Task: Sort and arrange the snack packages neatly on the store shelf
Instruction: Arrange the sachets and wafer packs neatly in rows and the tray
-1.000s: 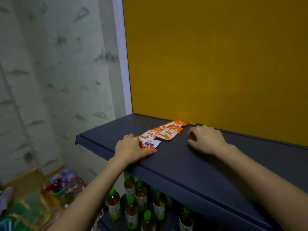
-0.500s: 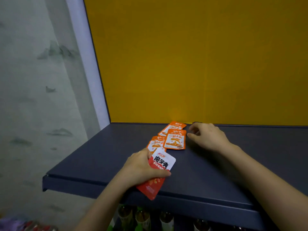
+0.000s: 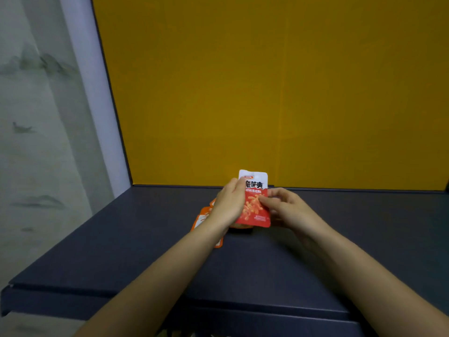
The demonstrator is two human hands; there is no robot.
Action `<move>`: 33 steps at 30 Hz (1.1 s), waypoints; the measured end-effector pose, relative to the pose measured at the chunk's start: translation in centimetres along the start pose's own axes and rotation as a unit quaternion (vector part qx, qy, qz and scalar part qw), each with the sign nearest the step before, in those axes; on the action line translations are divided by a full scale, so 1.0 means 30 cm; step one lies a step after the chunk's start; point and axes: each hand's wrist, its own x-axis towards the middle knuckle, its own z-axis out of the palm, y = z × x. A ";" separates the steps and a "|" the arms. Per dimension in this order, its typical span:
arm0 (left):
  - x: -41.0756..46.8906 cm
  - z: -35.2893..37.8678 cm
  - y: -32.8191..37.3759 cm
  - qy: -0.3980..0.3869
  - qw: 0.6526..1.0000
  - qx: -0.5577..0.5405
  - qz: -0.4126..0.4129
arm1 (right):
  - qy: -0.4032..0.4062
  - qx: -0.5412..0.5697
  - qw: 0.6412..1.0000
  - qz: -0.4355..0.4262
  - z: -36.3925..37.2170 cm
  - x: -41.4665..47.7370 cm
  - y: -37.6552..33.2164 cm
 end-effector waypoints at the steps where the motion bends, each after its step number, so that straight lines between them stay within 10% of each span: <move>1: 0.011 -0.013 -0.007 0.009 0.998 0.066 0.006 | 0.005 -0.003 1.000 0.002 -0.015 0.016 0.005; 7: 0.008 -0.140 -0.134 -0.002 0.880 0.459 -0.121 | 0.029 -0.033 0.999 -0.007 -0.120 0.073 0.008; 18: 0.021 -0.109 -0.135 -0.034 0.969 0.209 -0.131 | 0.041 -0.036 0.998 -0.029 -0.169 0.114 0.048; 25: 0.014 -0.103 -0.110 -0.039 0.906 0.402 -0.124 | 0.049 -0.028 0.997 -0.043 -0.167 0.104 0.041; 33: 0.003 -0.174 -0.080 -0.140 0.927 0.301 -0.171 | 0.060 -0.033 0.997 -0.041 -0.173 0.103 0.048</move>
